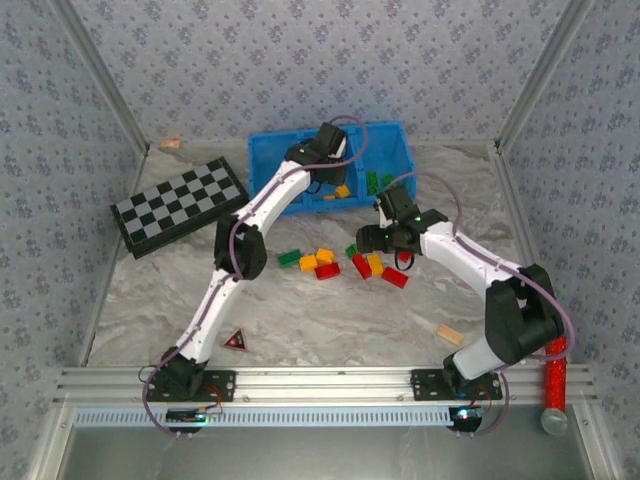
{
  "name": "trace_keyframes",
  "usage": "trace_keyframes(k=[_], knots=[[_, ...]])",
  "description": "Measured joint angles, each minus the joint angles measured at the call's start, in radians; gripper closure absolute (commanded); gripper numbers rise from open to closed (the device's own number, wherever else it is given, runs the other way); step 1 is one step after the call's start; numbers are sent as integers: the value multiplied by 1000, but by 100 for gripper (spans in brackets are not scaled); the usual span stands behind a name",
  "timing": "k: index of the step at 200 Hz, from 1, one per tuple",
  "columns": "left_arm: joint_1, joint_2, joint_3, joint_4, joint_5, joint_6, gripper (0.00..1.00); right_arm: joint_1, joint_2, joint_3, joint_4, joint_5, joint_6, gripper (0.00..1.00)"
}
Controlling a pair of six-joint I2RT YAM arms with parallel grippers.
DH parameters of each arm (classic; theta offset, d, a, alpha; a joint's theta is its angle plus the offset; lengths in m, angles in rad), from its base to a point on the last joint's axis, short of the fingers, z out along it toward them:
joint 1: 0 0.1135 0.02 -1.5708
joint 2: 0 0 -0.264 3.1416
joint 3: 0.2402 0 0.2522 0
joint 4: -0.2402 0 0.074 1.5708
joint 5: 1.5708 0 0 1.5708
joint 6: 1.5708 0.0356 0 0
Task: Sort the legos into containers by color
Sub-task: Place the lego in the container.
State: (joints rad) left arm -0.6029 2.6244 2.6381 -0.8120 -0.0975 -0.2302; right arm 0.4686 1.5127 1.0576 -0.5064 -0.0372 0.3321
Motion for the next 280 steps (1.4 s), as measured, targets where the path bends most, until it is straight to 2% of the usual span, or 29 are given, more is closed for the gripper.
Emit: trace_keyframes(k=[85, 174, 231, 280], knots=[[0, 43, 0, -2, 7, -32, 70, 35, 65, 34, 19, 3, 0, 24], [0, 45, 0, -8, 6, -45, 45, 65, 175, 97, 52, 2, -19, 27], [0, 44, 0, -8, 7, -45, 42, 76, 259, 122, 63, -5, -40, 29], [0, 19, 0, -22, 27, -44, 41, 95, 352, 187, 70, -4, -64, 38]])
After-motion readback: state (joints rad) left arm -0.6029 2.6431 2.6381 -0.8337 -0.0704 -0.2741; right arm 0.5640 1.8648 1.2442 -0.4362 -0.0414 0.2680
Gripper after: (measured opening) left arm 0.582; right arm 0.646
